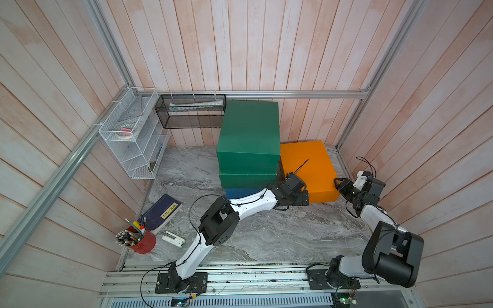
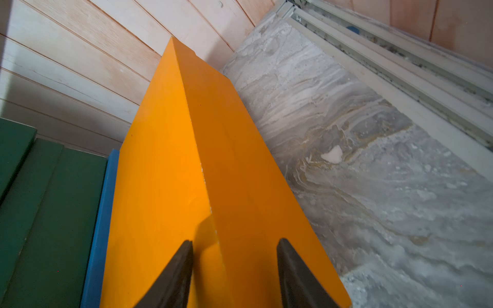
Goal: Stack the shoeboxes
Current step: Move the shoebox to the center of the board.
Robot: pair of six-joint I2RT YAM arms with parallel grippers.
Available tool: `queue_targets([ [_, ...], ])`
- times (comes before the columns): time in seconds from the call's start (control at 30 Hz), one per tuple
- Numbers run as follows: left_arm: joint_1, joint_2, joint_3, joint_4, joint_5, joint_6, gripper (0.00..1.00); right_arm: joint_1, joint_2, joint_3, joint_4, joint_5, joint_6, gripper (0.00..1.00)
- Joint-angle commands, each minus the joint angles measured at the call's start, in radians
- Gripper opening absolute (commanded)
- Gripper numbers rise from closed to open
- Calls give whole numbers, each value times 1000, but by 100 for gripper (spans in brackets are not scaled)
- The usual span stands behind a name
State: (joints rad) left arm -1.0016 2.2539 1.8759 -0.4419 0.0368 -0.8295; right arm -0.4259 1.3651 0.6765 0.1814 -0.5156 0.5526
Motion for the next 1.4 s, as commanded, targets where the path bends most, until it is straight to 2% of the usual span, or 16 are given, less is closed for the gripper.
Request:
queue_targets([
  [0.0, -23, -68, -20, 90, 29, -11, 100, 14, -64, -29, -130, -12, -9, 52],
  [0.07, -26, -86, -39, 92, 26, -14, 100, -5, -99, -27, -181, 30, -13, 57],
  [0.2, -28, -118, -64, 88, 22, -14, 100, -66, -135, -20, -207, 22, 1, 68],
  [0.37, -28, -152, -67, 64, 14, -5, 100, -98, -112, 20, -189, 22, 16, 74],
  [0.57, -20, -144, -15, 16, -28, 26, 100, -106, -21, 108, -151, 13, 39, 73],
  [0.87, 35, -33, 169, -92, -66, 52, 100, -106, 138, 241, -85, -10, 51, 70],
  [1.13, 88, 63, 289, -147, -66, 56, 100, -101, 202, 196, 110, -70, 54, 69],
  [1.37, 93, 128, 350, -169, -51, 53, 100, -51, 237, 170, 115, -33, 17, 70],
])
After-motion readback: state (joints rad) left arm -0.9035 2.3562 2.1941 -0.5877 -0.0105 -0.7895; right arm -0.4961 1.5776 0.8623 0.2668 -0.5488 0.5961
